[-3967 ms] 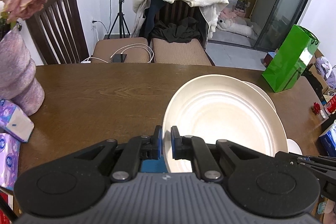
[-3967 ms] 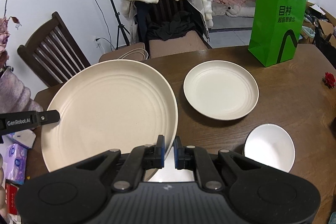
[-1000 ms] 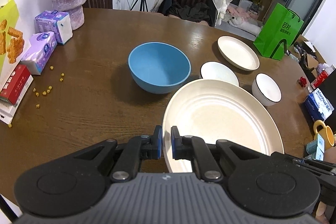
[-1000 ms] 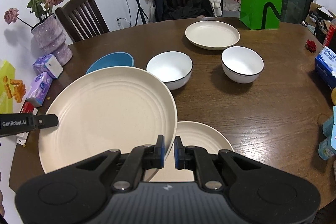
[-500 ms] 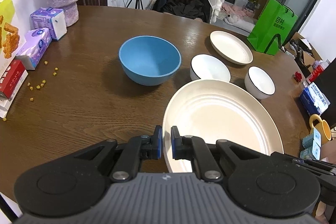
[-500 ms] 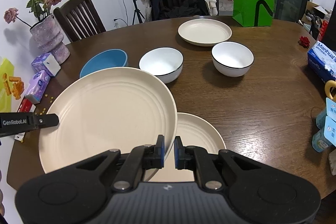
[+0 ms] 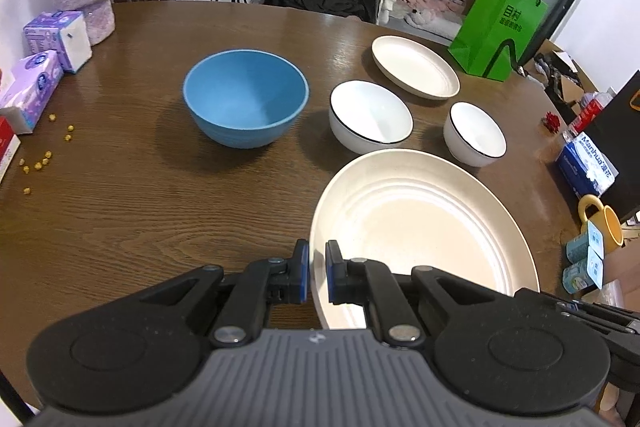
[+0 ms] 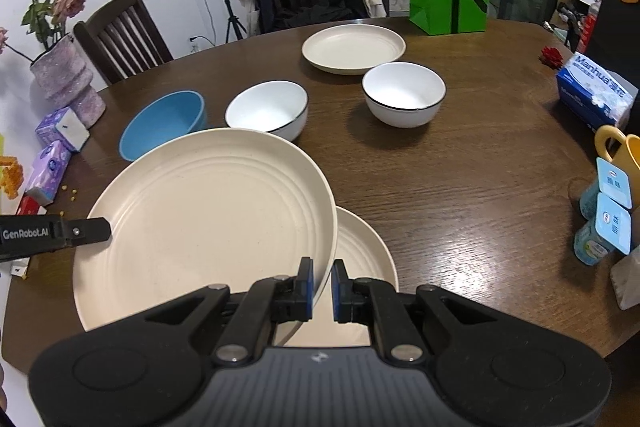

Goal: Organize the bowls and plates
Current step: 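Lower the held plate onto the first cream plate with both grippers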

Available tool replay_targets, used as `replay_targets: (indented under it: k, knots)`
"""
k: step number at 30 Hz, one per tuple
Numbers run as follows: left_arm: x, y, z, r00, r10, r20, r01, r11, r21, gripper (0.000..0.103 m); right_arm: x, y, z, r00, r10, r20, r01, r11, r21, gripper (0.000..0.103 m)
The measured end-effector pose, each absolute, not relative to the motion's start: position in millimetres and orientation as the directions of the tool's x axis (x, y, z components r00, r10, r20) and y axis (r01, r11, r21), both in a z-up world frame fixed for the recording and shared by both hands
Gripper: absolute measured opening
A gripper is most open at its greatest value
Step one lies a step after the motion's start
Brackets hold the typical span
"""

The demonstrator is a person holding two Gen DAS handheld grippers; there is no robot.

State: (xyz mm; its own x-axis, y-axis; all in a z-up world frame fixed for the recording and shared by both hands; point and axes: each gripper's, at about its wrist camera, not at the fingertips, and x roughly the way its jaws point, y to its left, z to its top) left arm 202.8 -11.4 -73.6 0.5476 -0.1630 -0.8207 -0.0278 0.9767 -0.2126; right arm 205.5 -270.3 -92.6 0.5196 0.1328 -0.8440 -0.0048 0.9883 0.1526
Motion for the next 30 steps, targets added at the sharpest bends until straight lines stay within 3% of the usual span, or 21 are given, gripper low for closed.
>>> replay_targets:
  k: [30]
  knots:
    - [232,-42,-118,0.459,-0.201,-0.865,0.051,0.978,-0.200,0.009,217,-297,-129,0.457,0.066,-0.887,0.083,0.990,0.116,0.009]
